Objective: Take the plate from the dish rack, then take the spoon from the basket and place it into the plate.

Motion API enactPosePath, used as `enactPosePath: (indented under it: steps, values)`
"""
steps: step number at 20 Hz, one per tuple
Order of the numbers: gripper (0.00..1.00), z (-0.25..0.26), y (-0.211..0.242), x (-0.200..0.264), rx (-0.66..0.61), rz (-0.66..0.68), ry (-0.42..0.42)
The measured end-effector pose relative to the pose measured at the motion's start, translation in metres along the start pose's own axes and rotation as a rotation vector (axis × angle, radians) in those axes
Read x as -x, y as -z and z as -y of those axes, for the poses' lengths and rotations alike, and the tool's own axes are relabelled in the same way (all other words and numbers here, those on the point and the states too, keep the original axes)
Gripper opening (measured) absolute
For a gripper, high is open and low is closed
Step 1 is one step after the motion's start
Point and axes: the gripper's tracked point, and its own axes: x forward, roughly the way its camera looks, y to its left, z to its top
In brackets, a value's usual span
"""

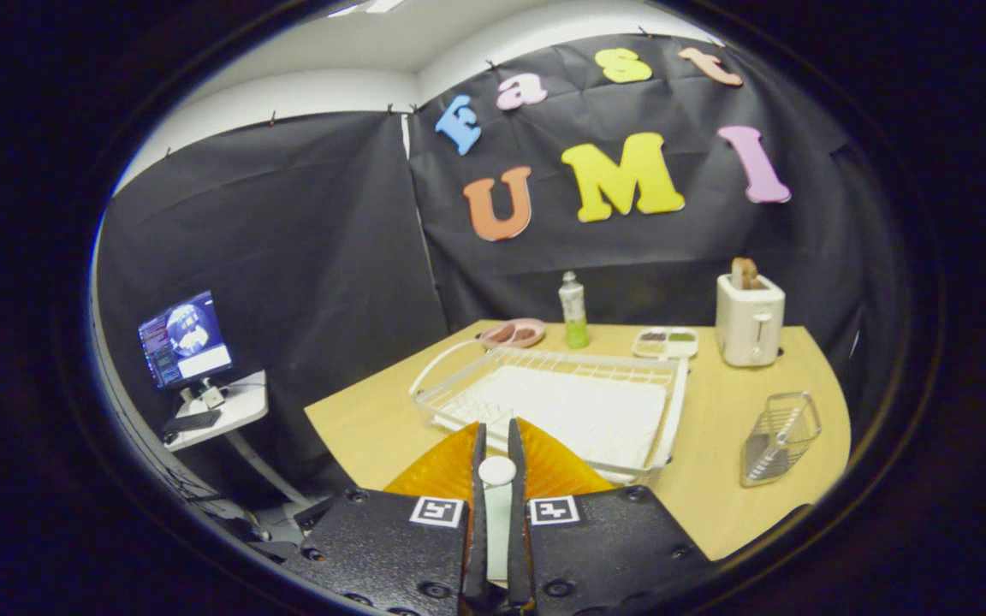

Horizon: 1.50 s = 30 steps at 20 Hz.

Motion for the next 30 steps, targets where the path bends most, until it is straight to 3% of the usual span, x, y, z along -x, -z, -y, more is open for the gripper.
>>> enactPosePath:
  steps: [5, 12, 15, 18, 23, 26, 30]
  values:
    - [0.16, -0.008, 0.015, -0.029, -0.013, -0.070, -0.061]
    - [0.25, 0.011, 0.016, -0.052, -0.110, -0.087, -0.058]
    - [0.59, 0.028, 0.004, -0.047, -0.096, -0.038, 0.023]
    - [0.75, 0.041, -0.013, -0.038, -0.043, 0.026, 0.132]
    - [0.94, 0.044, -0.041, -0.009, 0.074, 0.177, 0.344]
    - [0.99, 0.038, -0.055, 0.012, 0.094, 0.268, 0.475]
    - [1.00, 0.018, -0.060, 0.035, 0.026, 0.357, 0.596]
